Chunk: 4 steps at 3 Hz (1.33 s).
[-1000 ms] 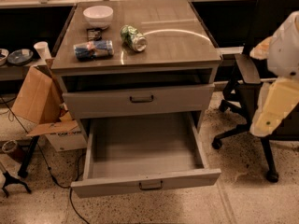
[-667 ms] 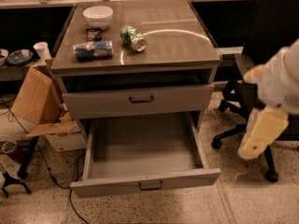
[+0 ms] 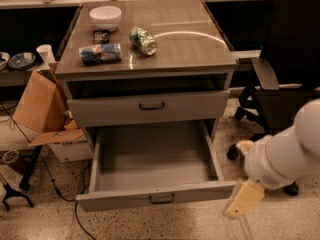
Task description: Close middle drawer
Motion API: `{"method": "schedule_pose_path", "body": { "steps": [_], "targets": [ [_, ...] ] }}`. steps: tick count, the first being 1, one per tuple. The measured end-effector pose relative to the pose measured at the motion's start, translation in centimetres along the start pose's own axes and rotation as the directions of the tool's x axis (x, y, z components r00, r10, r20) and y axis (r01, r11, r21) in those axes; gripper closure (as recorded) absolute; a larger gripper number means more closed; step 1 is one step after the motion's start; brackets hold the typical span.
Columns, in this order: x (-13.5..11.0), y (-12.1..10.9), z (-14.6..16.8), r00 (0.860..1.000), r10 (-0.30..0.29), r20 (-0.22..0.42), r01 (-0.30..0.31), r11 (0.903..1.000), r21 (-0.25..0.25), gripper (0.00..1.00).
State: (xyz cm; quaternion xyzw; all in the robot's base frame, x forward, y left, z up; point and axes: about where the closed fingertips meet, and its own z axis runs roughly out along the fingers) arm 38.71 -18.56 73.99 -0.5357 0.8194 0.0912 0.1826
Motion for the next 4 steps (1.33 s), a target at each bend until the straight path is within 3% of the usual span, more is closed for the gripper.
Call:
{"method": "schedule_pose_path", "body": {
  "steps": [1,3,4],
  "targets": [
    [1.6,-0.1,11.5,0.997,0.050,0.064,-0.045,0.9958,-0.079,0.00],
    [1.7,-0.8,13.2,0.996,0.041,0.078,-0.033,0.9943,-0.101,0.00],
    [3.5,-2.5,17.5,0.995,0.070,0.070,-0.059,0.9874,-0.147,0.19]
  ]
}}
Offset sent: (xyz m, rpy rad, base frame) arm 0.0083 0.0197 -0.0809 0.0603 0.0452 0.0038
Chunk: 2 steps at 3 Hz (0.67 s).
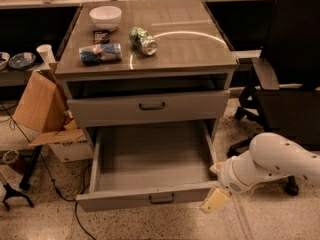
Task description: Close middle drawer
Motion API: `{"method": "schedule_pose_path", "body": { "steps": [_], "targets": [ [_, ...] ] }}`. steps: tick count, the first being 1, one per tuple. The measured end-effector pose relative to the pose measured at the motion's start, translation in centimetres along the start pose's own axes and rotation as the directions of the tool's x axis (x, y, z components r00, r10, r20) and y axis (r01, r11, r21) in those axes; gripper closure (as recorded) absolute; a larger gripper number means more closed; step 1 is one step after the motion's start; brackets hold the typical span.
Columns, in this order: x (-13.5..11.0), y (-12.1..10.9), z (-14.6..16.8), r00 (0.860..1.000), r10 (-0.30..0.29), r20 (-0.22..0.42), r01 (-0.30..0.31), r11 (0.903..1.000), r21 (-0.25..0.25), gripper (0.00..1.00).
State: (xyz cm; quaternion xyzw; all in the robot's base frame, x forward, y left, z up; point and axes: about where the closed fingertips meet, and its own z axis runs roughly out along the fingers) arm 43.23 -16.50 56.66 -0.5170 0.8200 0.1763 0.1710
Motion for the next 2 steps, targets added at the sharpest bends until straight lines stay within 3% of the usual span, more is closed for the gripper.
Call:
{"method": "schedule_pose_path", "body": {
  "steps": [1,2],
  "targets": [
    [5.2,-2.1,4.8,0.993,0.118,-0.023,-0.119,0.9906,-0.068,0.50],
    [8.0,-3.1,6.6,0.980,0.196,-0.037,-0.198,0.9761,-0.088,0.73]
  ]
}}
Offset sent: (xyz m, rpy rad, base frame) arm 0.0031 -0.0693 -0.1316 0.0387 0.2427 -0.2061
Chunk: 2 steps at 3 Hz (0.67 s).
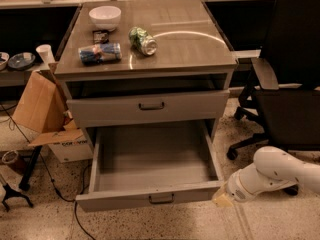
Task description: Close middle drawer
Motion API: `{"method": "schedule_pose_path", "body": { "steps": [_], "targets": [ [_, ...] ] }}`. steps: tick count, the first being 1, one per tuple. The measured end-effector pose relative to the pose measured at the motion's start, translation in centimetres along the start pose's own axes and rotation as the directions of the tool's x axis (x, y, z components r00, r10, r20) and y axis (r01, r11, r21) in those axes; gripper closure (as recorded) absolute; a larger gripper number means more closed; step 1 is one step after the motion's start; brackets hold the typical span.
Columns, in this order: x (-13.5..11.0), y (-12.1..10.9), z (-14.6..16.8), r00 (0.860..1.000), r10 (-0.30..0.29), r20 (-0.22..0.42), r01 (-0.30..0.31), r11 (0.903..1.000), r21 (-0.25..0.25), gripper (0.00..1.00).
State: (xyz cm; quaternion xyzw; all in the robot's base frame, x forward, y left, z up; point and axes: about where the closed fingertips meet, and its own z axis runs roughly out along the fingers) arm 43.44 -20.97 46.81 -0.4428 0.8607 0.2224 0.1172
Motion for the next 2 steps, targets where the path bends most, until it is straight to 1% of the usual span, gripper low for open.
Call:
{"method": "schedule_pose_path", "body": {
  "steps": [1,2],
  "targets": [
    [0.2,-1.8,2.6,1.000,-0.012,0.004,0.012,0.9996,-0.024,0.96],
    [-1.2,-2.7,5.5,0.996,-0.086,0.001,0.086,0.9949,-0.054,1.00]
  ]
}}
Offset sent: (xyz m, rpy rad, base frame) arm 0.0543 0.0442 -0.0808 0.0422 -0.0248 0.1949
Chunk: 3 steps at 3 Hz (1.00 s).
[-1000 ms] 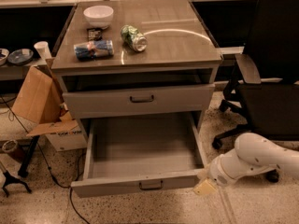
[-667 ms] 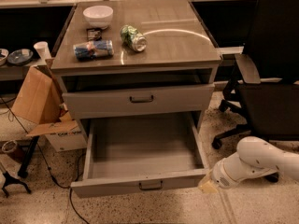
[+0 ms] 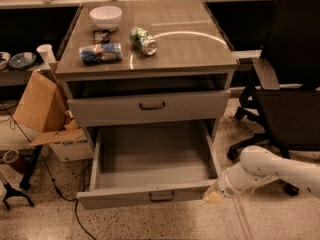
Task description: Close middle drawer
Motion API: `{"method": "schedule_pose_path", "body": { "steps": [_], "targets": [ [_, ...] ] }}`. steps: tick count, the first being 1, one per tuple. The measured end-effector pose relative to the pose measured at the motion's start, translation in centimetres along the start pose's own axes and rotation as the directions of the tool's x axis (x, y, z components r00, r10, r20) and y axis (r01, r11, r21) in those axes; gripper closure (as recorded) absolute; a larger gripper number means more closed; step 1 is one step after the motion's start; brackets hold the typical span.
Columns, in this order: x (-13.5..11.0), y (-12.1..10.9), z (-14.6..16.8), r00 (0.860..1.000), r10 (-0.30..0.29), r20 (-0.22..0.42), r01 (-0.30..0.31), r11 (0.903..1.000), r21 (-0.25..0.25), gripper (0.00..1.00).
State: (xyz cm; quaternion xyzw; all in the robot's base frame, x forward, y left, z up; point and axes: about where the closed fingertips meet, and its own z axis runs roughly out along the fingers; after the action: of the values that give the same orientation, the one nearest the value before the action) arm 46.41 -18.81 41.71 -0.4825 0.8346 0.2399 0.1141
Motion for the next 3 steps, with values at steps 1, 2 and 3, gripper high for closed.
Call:
{"method": "schedule_pose_path", "body": {
  "steps": [1,2,3],
  "targets": [
    [0.0,0.0,0.0,1.000,-0.001,0.000,0.001,1.0000,0.000,1.00],
    [-1.4,-0.3,1.3,0.998,-0.057,-0.001,0.057,0.9984,-0.002,0.96],
    [-4.7,-1.4,3.4,0.988,-0.153,0.004,0.153,0.9882,0.003,0.69]
  ]
}}
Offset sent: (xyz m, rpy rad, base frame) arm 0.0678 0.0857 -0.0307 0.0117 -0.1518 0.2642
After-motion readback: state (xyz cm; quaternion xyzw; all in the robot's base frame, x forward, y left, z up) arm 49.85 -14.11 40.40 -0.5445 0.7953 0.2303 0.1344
